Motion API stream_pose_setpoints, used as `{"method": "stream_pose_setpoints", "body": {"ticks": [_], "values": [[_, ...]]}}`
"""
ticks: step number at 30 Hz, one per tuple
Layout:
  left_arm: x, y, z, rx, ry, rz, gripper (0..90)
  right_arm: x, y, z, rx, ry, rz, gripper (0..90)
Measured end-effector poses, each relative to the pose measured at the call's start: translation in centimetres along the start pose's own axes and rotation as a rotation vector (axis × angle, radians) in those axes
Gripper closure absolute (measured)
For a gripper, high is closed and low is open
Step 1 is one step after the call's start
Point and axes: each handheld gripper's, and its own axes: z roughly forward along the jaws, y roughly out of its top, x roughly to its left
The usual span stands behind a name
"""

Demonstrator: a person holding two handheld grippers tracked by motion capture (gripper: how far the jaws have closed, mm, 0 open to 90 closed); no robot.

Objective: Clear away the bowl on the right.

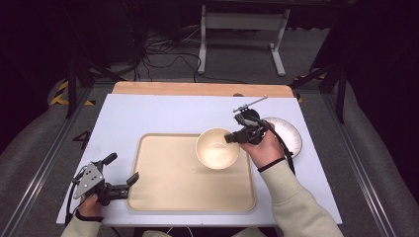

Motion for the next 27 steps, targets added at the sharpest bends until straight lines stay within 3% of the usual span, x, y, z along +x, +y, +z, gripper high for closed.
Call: {"method": "stream_pose_setpoints", "body": {"ticks": [12,27], "values": [[0.0,0.0,0.0,0.000,-0.001,0.002,0.2,1.4,0.3,1.8,0.004,0.039,-0.010,82.2],[0.0,0.0,0.0,-0.006,-0.014,0.012,0.3,2.4,0.2,5.7,0.034,0.096,0.013,82.2]]}}
